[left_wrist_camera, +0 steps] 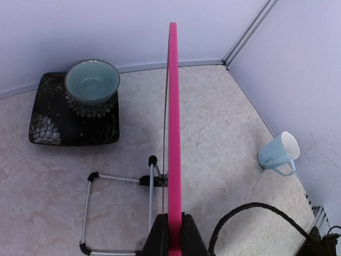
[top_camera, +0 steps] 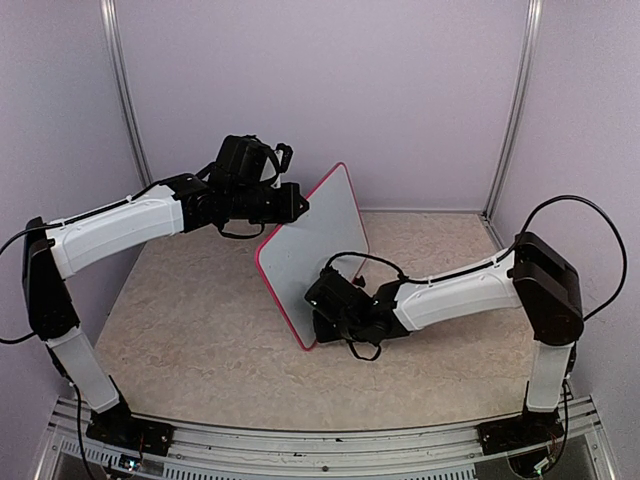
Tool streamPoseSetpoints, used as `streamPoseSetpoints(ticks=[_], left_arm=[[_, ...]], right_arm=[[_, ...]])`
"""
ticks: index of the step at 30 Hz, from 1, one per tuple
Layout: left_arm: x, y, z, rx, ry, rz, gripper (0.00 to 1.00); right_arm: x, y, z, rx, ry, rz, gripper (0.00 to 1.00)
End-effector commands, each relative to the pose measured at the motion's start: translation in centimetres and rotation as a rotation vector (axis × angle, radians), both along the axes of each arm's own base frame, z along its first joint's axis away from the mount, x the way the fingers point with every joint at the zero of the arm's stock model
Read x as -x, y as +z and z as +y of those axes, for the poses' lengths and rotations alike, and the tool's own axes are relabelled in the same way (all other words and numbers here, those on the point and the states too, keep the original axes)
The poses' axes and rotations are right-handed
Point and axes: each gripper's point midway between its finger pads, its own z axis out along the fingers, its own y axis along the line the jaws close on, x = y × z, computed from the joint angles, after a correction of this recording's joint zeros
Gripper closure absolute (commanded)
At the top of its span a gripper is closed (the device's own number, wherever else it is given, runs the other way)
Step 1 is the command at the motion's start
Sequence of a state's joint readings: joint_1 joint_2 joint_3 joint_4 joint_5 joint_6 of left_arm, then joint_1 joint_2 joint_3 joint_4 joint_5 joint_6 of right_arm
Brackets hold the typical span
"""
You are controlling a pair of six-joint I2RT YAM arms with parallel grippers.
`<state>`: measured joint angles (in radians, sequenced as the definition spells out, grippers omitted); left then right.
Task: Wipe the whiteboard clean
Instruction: Erase the whiteboard at the center of the board.
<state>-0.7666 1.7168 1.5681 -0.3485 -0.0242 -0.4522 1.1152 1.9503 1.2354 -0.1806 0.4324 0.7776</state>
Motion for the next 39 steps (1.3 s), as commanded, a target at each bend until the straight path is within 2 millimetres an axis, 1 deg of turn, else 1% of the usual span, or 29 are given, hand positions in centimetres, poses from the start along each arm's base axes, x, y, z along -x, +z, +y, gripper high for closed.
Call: streamPoseSetpoints(ticks=[1,3,4,7,9,11,14,15,16,18,19,21,25,33,39], left_arm=[[3.4,-6.3,-1.6,-0.077,-0.076,0.178,1.0],[3.4,-6.2,-1.5,-0.077,-0.074,0.177,1.0],[3.4,-6.2,-1.5,-0.078,-0.073,0.177,1.0],[3.3,-6.2,-1.4,-0.08,-0.071,0.176,1.0],[3.3,-6.2,-1.3,-0.081,-0.069,0.176,1.0],[3.3,-6.3,-1.4,-0.08,-0.07,0.177,1.0],[3.3,-6.3,-1.4,-0.08,-0.071,0.178,1.0],[3.3,-6.2,-1.4,-0.079,-0.071,0.176,1.0],[3.3,-6.2,-1.4,-0.078,-0.073,0.176,1.0],[3.3,-6.3,-1.4,-0.078,-0.072,0.177,1.0],[3.3,-6.3,-1.4,-0.078,-0.073,0.177,1.0],[3.4,-6.2,-1.4,-0.076,-0.073,0.175,1.0],[3.4,-6.3,-1.4,-0.075,-0.073,0.177,1.0],[3.5,-6.1,-1.4,-0.071,-0.073,0.177,1.0],[3.5,-6.4,-1.4,-0.075,-0.069,0.181,1.0]], right_arm=[[-0.7,4.1,3.1,-0.18,0.057,-0.034,0.86],[-0.8,6.5,3.4,-0.23,0.066,-0.069,0.86],[-0.8,8.0,3.5,-0.256,0.071,-0.089,0.86],[-0.7,10.8,3.9,-0.311,0.078,-0.117,0.86],[-0.5,10.3,4.0,-0.308,0.072,-0.106,0.86],[-0.5,8.8,3.9,-0.286,0.06,-0.083,0.86],[-0.5,5.4,3.9,-0.215,0.037,-0.027,0.86],[-0.5,3.6,3.7,-0.179,0.029,0.002,0.86],[-0.5,2.5,3.6,-0.159,0.024,0.024,0.86],[-0.5,0.8,3.1,-0.136,0.013,0.058,0.86],[-0.6,0.3,2.7,-0.128,0.006,0.067,0.86],[-0.9,0.0,2.1,-0.115,-0.012,0.066,0.86],[-1.5,0.3,1.5,-0.089,-0.037,0.036,0.85],[-2.9,-0.4,1.5,-0.024,-0.07,0.01,0.85],[-4.7,0.8,1.3,0.009,-0.122,-0.035,0.84]])
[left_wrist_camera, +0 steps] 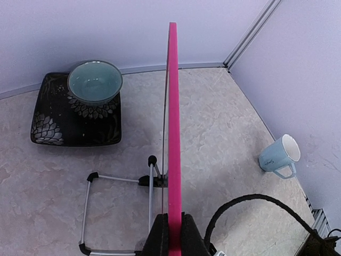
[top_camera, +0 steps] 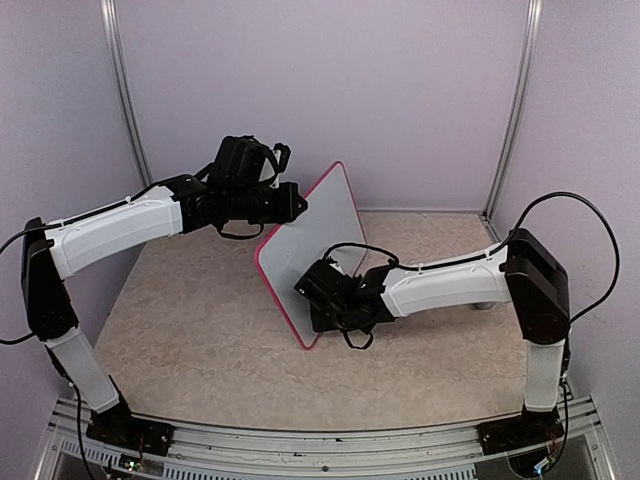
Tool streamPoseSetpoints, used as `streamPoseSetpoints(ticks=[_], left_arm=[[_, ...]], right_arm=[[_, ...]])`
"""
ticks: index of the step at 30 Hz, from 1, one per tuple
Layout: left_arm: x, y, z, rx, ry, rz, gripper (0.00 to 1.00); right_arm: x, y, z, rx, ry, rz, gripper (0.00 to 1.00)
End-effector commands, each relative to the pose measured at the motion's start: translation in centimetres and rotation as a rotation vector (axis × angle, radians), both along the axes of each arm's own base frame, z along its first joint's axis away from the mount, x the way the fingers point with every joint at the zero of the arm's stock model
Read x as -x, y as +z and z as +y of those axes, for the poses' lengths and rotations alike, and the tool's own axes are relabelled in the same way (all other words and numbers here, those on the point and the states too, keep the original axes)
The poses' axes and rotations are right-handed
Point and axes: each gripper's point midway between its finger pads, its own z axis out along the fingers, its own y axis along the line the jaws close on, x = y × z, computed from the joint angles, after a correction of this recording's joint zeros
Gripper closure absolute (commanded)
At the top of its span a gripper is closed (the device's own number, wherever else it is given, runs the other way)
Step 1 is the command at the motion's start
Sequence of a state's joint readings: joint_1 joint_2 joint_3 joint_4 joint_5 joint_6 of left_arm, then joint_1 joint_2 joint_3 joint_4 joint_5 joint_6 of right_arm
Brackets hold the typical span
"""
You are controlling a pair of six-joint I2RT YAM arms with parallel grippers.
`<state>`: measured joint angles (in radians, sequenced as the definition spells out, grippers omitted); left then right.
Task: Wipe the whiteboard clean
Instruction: Erase the whiteboard at the center of the board.
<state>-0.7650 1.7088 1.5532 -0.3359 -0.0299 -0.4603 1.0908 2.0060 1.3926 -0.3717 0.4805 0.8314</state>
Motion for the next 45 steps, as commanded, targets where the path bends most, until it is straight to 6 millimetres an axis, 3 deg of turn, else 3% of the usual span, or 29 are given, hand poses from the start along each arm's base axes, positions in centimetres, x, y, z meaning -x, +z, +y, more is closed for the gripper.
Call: streamPoseSetpoints(ticks=[1,11,13,17,20,24,28,32,37,41,45], left_arm=[[3.5,-6.4,-1.6,-0.081,-0.078,0.183,1.0],[3.2,-5.8,-1.3,-0.066,-0.054,0.169,1.0],[3.2,-5.8,-1.3,-0.062,-0.054,0.168,1.0],[3.6,-5.9,-1.2,-0.066,-0.069,0.173,1.0],[3.7,-5.7,-1.0,-0.068,-0.078,0.174,1.0],[3.8,-4.9,-0.7,-0.06,-0.082,0.166,1.0],[4.2,-3.2,-0.7,-0.037,-0.097,0.159,1.0],[4.8,-1.6,-0.2,-0.026,-0.097,0.148,1.0],[6.1,-1.7,0.3,-0.015,-0.094,0.16,1.0],[6.8,-2.2,0.6,-0.012,-0.087,0.167,1.0],[6.7,-2.5,0.6,-0.009,-0.08,0.169,1.0]], right_arm=[[-3.1,0.1,2.0,-0.045,-0.034,-0.066,0.84],[-3.4,0.9,3.1,-0.049,-0.029,-0.075,0.84],[-3.7,2.4,3.2,-0.089,-0.015,-0.107,0.84],[-4.3,7.8,3.3,-0.25,0.052,-0.24,0.84],[-5.0,10.2,2.9,-0.26,0.124,-0.31,0.85],[-5.3,11.8,2.4,-0.24,0.179,-0.365,0.86],[-4.5,12.4,1.8,-0.251,0.214,-0.38,0.87],[-2.7,13.2,2.3,-0.3,0.319,-0.376,0.87],[-0.1,12.2,3.0,-0.28,0.396,-0.394,0.87],[2.5,9.8,3.4,-0.211,0.44,-0.43,0.87],[3.5,6.8,3.1,-0.12,0.429,-0.472,0.87]])
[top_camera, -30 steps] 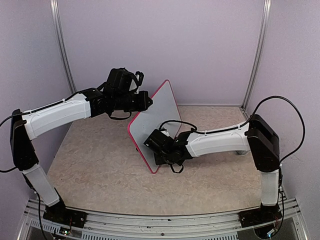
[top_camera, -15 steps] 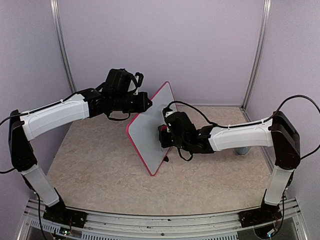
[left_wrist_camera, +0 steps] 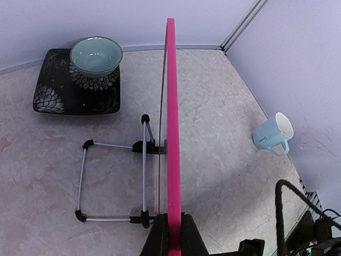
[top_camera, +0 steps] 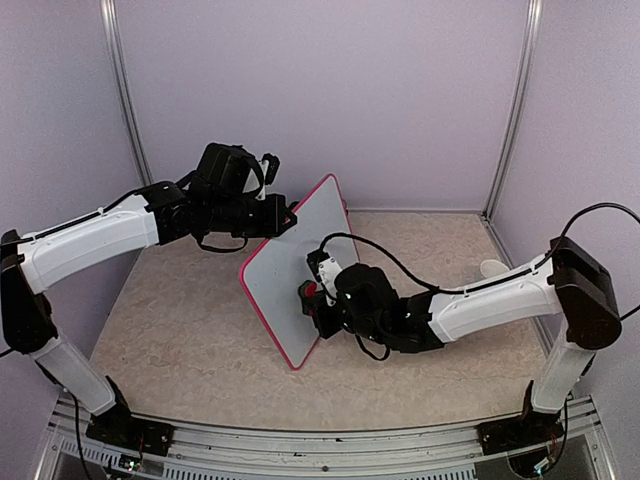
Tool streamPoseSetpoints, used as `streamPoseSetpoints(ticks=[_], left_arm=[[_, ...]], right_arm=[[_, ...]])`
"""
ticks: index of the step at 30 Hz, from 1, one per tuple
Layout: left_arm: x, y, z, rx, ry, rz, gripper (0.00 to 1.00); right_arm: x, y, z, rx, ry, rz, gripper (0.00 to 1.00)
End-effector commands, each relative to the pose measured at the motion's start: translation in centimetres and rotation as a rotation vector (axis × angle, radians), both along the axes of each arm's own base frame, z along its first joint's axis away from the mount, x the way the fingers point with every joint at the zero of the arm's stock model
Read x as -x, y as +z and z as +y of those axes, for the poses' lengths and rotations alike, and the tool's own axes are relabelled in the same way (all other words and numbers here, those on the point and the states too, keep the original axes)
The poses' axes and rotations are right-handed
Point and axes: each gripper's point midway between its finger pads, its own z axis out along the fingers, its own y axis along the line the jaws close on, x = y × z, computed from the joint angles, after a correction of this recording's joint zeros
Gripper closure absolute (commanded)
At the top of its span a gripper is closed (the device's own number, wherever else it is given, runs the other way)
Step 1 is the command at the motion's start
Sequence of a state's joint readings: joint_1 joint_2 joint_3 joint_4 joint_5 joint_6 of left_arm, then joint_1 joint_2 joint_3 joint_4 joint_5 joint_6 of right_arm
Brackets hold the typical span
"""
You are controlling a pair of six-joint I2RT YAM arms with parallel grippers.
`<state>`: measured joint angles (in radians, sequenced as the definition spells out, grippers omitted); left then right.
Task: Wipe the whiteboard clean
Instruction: Erase the whiteboard at the center of the board.
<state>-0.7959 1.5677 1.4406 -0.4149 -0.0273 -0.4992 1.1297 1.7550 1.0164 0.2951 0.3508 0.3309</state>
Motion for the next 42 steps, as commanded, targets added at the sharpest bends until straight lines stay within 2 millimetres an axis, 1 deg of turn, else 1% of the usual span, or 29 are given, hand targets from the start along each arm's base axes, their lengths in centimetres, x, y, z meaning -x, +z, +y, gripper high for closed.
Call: streamPoseSetpoints(ticks=[1,5,7,9,12,15,23,27,30,36,39,42], left_arm=[[2.5,-2.5,-1.5,0.003,-0.068,0.111,1.0],[2.8,-2.7,-1.9,0.001,-0.076,0.113,1.0],[2.8,-2.7,-2.0,-0.001,-0.076,0.113,1.0],[2.8,-2.7,-2.0,0.001,-0.073,0.111,1.0],[2.8,-2.6,-2.1,0.005,-0.073,0.108,1.0],[2.7,-2.5,-2.1,0.01,-0.068,0.106,1.0],[2.7,-2.3,-2.2,0.016,-0.069,0.101,1.0],[2.8,-2.2,-2.3,0.02,-0.07,0.101,1.0],[2.8,-2.3,-2.3,0.021,-0.07,0.102,1.0],[3.0,-2.0,-2.1,0.021,-0.067,0.099,1.0],[3.0,-2.1,-2.2,0.021,-0.071,0.101,1.0],[3.0,-2.1,-2.3,0.021,-0.074,0.101,1.0]], right_arm=[[0.5,-2.2,-0.2,0.061,-0.04,-0.101,0.87],[0.1,-4.9,-0.9,0.13,-0.092,-0.112,0.87],[0.0,-5.9,-1.0,0.159,-0.106,-0.113,0.87],[0.1,-6.5,-0.9,0.181,-0.113,-0.117,0.87],[0.9,-7.3,-0.3,0.191,-0.086,-0.123,0.87],[2.2,-7.6,0.7,0.195,-0.041,-0.143,0.87],[6.7,-7.5,2.7,0.136,0.08,-0.167,0.87],[7.9,-7.5,3.2,0.133,0.109,-0.18,0.87],[7.6,-7.6,2.8,0.144,0.084,-0.188,0.86],[3.8,-8.7,-0.5,0.25,-0.117,-0.191,0.87],[2.4,-8.5,-1.6,0.264,-0.166,-0.199,0.87],[1.3,-8.1,-2.2,0.277,-0.193,-0.219,0.87]])
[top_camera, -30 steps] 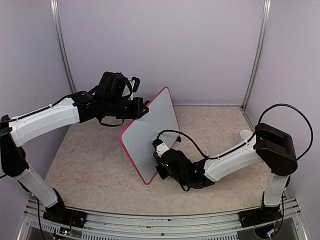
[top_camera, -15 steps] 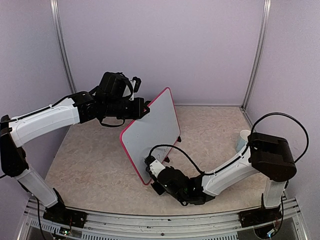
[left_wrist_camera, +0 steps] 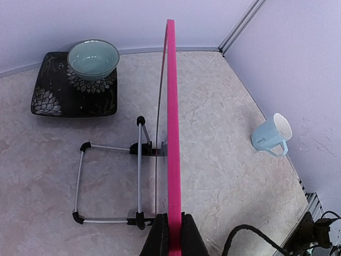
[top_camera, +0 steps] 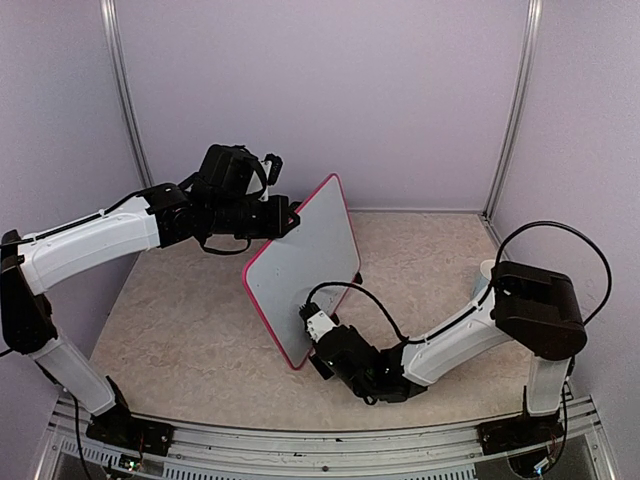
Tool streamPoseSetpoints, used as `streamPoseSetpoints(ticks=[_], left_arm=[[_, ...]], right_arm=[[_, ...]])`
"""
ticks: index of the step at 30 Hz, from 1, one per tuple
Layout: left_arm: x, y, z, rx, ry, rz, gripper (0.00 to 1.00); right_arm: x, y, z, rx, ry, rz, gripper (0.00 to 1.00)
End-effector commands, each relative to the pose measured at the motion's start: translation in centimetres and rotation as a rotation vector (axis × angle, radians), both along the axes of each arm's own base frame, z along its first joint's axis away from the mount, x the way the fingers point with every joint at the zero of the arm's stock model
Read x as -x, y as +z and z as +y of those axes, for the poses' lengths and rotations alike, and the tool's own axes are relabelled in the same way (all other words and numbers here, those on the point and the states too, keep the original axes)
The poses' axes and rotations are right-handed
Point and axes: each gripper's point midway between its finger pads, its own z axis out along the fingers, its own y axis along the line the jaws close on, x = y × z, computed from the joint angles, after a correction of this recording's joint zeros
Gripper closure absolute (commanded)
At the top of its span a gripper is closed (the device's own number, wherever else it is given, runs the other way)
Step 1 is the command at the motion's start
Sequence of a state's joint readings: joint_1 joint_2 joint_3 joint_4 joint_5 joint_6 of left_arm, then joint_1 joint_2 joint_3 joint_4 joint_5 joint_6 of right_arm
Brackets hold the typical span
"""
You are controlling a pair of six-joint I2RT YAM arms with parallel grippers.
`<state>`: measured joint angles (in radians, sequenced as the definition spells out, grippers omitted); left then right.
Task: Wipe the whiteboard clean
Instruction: Erase the whiteboard at the center of the board.
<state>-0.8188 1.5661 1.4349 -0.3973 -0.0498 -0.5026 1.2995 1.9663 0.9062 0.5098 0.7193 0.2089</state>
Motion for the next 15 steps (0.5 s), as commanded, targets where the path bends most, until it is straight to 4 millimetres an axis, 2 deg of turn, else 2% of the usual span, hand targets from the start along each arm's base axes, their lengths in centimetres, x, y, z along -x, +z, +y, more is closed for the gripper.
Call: streamPoseSetpoints(ticks=[1,4,7,15], left_arm=[[2.6,-2.2,-1.8,0.018,-0.074,0.115,1.0],[2.6,-2.3,-1.9,0.017,-0.074,0.116,1.0],[2.6,-2.3,-1.9,0.017,-0.074,0.116,1.0],[2.4,-2.6,-2.0,0.015,-0.072,0.121,1.0]], right_arm=[[-2.4,0.5,-1.3,0.021,-0.092,-0.04,0.87],[-2.8,1.0,-1.2,0.017,-0.083,-0.051,0.87],[-2.3,1.6,-0.4,-0.012,-0.039,-0.048,0.87],[2.6,2.8,2.3,-0.092,0.153,-0.065,0.87]])
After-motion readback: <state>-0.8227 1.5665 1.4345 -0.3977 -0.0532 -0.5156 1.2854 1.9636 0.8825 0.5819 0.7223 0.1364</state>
